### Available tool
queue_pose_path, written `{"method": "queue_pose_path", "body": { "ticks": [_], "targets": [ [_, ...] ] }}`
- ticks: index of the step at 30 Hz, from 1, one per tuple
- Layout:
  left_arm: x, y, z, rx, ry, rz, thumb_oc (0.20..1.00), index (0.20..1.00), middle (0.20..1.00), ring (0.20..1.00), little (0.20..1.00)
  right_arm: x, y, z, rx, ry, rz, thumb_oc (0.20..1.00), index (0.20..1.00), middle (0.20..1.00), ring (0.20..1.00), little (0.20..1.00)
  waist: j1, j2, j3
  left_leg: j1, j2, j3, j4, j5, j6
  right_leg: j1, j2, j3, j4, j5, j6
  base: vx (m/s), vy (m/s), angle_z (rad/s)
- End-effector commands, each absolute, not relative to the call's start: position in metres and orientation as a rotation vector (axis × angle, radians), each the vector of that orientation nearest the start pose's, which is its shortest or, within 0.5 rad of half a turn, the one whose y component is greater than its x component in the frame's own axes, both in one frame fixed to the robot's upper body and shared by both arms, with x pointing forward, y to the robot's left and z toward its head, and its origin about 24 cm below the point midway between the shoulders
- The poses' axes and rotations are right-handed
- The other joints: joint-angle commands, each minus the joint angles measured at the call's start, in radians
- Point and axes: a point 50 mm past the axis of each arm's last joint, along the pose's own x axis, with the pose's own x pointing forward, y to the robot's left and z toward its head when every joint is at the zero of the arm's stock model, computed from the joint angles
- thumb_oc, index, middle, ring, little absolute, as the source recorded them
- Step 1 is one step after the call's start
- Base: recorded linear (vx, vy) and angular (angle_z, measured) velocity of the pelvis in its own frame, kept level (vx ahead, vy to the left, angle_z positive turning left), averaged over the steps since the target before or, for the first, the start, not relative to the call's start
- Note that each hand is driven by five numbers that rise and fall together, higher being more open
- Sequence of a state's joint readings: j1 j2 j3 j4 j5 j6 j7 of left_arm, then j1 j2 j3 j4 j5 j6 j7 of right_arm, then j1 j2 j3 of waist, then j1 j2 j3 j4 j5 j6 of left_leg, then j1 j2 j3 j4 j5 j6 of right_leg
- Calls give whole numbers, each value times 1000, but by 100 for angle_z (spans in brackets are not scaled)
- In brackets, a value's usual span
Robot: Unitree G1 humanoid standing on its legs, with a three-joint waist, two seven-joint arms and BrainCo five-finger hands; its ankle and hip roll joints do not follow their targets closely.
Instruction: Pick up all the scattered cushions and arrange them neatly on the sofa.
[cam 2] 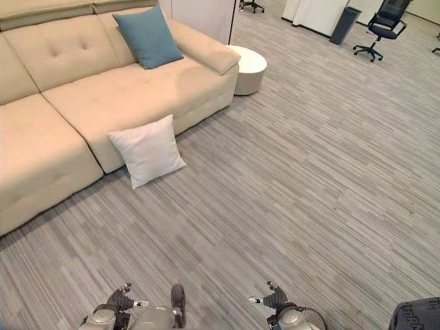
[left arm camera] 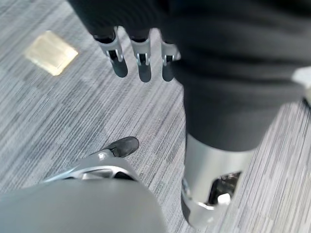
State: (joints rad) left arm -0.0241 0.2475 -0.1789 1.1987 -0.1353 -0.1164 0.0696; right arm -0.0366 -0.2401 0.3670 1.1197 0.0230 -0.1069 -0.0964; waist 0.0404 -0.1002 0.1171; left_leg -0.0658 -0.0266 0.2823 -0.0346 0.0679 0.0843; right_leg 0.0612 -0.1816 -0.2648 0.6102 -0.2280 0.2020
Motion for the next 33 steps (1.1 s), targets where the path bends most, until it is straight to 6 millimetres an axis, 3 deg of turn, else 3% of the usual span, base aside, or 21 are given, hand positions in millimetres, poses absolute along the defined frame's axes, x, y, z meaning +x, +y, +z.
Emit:
{"method": "queue_pose_path", "body": {
  "ticks": [1,3,4,6,7,8,11,12,15,17,18,19,20,21,23,25,27,28,29,33],
  "targets": [
    [124,218,-152,229,1016,63,1000,1000,1000,1000,1000,147,-215,-141,-475,929,105,1000,1000,1000,1000,1000,12,26,37,24,9,-33,85,-115,1,-54,34,-38,-44,255,-20,241,49,47],
    [128,216,-150,224,1001,61,1000,1000,1000,1000,1000,146,-215,-142,-464,931,91,1000,1000,1000,1000,1000,-1,35,49,77,5,-74,64,-133,-4,-119,23,-43,-73,209,-53,345,-26,53],
    [131,214,-150,225,989,49,1000,1000,1000,1000,1000,147,-216,-141,-462,928,88,1000,1000,1000,1000,1000,-9,37,54,98,6,-99,56,-148,-14,-148,23,-50,-182,182,-74,299,-70,42],
    [132,212,-150,229,987,42,1000,1000,1000,1000,1000,149,-217,-140,-464,921,83,1000,1000,1000,1000,1000,-16,33,64,114,-1,-116,60,-161,-19,-161,25,-47,-254,177,-80,337,-115,58],
    [130,210,-151,235,999,33,1000,1000,1000,1000,1000,152,-217,-139,-466,910,85,1000,1000,1000,1000,1000,-38,21,72,159,-16,-162,58,-198,-30,-197,50,5,-447,205,-79,539,-177,91],
    [130,210,-151,235,999,37,1000,1000,1000,1000,1000,153,-217,-138,-468,907,84,1000,1000,1000,1000,1000,-50,20,76,184,-18,-185,54,-214,-35,-220,59,32,-515,233,-65,534,-169,95],
    [128,213,-152,230,1007,52,1000,1000,1000,1000,1000,154,-217,-138,-479,907,97,1000,1000,1000,1000,1000,-63,17,81,206,-15,-206,58,-235,-47,-249,51,27,-567,269,-50,304,-97,71],
    [122,215,-154,235,1028,55,1000,1000,1000,1000,1000,153,-219,-138,-487,913,100,1000,1000,1000,1000,1000,-60,11,71,233,-18,-225,62,-265,-56,-239,40,0,-584,280,-47,347,-138,48],
    [111,217,-157,236,1062,60,1000,1000,1000,1000,1000,149,-220,-139,-489,919,104,1000,1000,1000,1000,1000,-59,7,50,259,-14,-237,76,-291,-68,-208,40,-12,-585,288,-64,334,-163,37],
    [105,217,-159,225,1079,73,1000,1000,1000,1000,1000,146,-223,-139,-486,925,97,1000,1000,1000,1000,1000,-59,10,31,233,31,-218,209,-231,-132,-152,57,-40,-584,265,-90,424,-318,59],
    [107,217,-158,222,1068,74,1000,1000,1000,1000,1000,148,-225,-138,-492,912,94,1000,1000,1000,1000,1000,-55,9,41,176,54,-202,349,-191,-158,-123,62,-50,-590,254,-107,126,-162,78],
    [107,217,-158,223,1068,74,1000,1000,1000,1000,1000,148,-225,-138,-492,912,94,1000,1000,1000,1000,1000,-59,6,37,170,50,-205,348,-187,-157,-127,58,-53,-590,255,-107,160,-261,60],
    [116,217,-155,205,1034,86,1000,1000,1000,1000,1000,154,-226,-134,-490,882,83,1000,1000,1000,1000,1000,-49,-8,54,74,99,-146,539,-130,-171,-73,69,-70,-609,223,-140,161,-246,23],
    [119,217,-153,201,1019,93,1000,1000,1000,1000,1000,154,-228,-134,-489,887,73,1000,1000,1000,1000,1000,-45,-17,60,40,116,-116,588,-119,-167,-51,70,-77,-616,207,-155,236,-305,5],
    [123,215,-152,196,1010,86,1000,1000,1000,1000,1000,154,-231,-133,-487,892,55,1000,1000,1000,1000,1000,-30,-17,75,-31,134,-80,604,-144,-151,-8,85,-80,-624,183,-168,221,-143,-3],
    [123,215,-152,202,1009,80,1000,1000,1000,1000,1000,155,-232,-132,-489,885,51,1000,1000,1000,1000,1000,-24,-21,78,-68,126,-65,564,-160,-139,14,91,-78,-633,171,-166,185,-52,-5],
    [123,215,-152,210,1009,75,1000,1000,1000,1000,1000,154,-233,-132,-491,883,47,1000,1000,1000,1000,1000,-15,-18,76,-99,102,-30,412,-173,-113,43,106,-79,-645,147,-157,303,-3,-9],
    [121,216,-153,213,1015,72,1000,1000,1000,1000,1000,151,-233,-134,-496,894,50,1000,1000,1000,1000,1000,-2,1,70,-119,76,-22,241,-96,-115,75,137,-68,-651,117,-152,429,29,14],
    [120,216,-153,217,1019,68,1000,1000,1000,1000,1000,150,-232,-135,-497,899,50,1000,1000,1000,1000,1000,5,8,69,-143,77,-15,174,-64,-124,98,156,-59,-648,92,-154,336,27,35],
    [114,218,-155,207,1039,80,1000,1000,1000,1000,1000,149,-229,-136,-501,905,68,1000,1000,1000,1000,1000,23,18,67,-141,81,0,89,-16,-126,139,187,-30,-625,56,-156,344,44,-5]
  ]
}}
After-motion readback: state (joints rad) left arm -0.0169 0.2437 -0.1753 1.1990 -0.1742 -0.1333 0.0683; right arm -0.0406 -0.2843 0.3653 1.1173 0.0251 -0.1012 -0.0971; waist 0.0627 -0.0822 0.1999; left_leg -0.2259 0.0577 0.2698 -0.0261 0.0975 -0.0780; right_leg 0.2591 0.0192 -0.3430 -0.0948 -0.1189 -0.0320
